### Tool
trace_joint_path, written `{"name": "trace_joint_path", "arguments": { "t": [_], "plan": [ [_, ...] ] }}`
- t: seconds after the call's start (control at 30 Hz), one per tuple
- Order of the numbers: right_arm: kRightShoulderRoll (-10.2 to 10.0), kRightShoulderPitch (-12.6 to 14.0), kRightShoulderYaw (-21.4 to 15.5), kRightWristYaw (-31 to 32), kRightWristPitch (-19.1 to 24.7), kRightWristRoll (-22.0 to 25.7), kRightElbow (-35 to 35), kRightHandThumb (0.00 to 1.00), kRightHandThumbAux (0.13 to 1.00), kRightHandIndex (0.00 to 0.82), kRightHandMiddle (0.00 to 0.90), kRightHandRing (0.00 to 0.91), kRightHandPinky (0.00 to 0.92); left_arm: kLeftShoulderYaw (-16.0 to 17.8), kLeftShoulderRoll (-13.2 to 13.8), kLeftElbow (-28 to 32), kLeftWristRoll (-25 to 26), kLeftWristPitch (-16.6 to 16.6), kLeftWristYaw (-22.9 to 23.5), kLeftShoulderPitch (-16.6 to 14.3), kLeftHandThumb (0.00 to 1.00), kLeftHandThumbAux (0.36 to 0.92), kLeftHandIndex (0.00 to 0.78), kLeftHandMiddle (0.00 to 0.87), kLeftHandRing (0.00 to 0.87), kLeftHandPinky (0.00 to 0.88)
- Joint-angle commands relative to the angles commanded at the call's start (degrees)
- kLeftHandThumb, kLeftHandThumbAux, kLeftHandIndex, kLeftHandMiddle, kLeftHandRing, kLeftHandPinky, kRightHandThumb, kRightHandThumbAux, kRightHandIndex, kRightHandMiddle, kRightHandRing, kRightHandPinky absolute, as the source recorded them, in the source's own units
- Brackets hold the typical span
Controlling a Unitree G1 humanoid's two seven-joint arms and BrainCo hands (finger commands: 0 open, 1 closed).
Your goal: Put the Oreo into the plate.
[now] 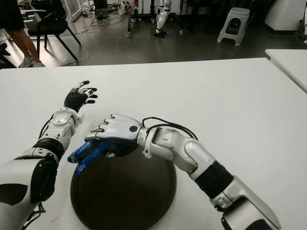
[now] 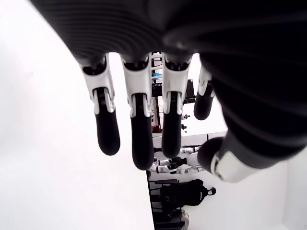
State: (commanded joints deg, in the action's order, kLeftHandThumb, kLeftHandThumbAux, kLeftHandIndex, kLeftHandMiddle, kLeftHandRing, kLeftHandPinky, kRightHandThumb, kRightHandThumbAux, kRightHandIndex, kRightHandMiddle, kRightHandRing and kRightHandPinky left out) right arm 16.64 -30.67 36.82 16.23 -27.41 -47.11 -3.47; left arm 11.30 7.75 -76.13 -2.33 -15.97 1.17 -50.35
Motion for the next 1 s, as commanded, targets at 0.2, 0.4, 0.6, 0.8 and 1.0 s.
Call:
{"name": "trace_joint_path", "arguments": {
  "t": [0.2,0.4,0.6,0.8,1.0],
  "plan": [
    [0.75,0.06,-1.23,5.09,2.81,1.74,2.03,0.849,0.678,0.403,0.526,0.651,0.641,0.33,0.04,-0.05,0.28,-0.16,0.36,0.11,0.538,0.656,0.167,0.326,0.374,0.384],
    [1.53,1.33,-2.75,3.65,2.92,1.02,1.75,0.841,0.682,0.437,0.453,0.415,0.450,0.44,-0.01,-0.02,0.29,-0.30,0.46,0.16,0.548,0.657,0.159,0.319,0.367,0.378],
    [2.28,0.04,-1.17,2.26,1.98,-2.70,0.48,0.735,0.713,0.416,0.263,0.262,0.339,0.46,0.01,-0.01,0.23,-0.05,0.35,0.07,0.533,0.664,0.155,0.313,0.361,0.376],
    [2.46,-0.06,-0.72,5.89,4.24,-3.97,1.75,0.345,0.650,0.150,0.074,0.084,0.135,0.35,0.05,-0.02,0.07,0.25,0.17,-0.03,0.527,0.661,0.155,0.318,0.368,0.384],
    [2.78,-0.77,-0.30,8.47,4.48,-4.91,1.87,0.117,0.575,0.016,0.007,0.008,0.022,0.23,0.12,0.00,-0.03,0.31,0.16,-0.03,0.539,0.653,0.155,0.320,0.369,0.376]
  ]
}}
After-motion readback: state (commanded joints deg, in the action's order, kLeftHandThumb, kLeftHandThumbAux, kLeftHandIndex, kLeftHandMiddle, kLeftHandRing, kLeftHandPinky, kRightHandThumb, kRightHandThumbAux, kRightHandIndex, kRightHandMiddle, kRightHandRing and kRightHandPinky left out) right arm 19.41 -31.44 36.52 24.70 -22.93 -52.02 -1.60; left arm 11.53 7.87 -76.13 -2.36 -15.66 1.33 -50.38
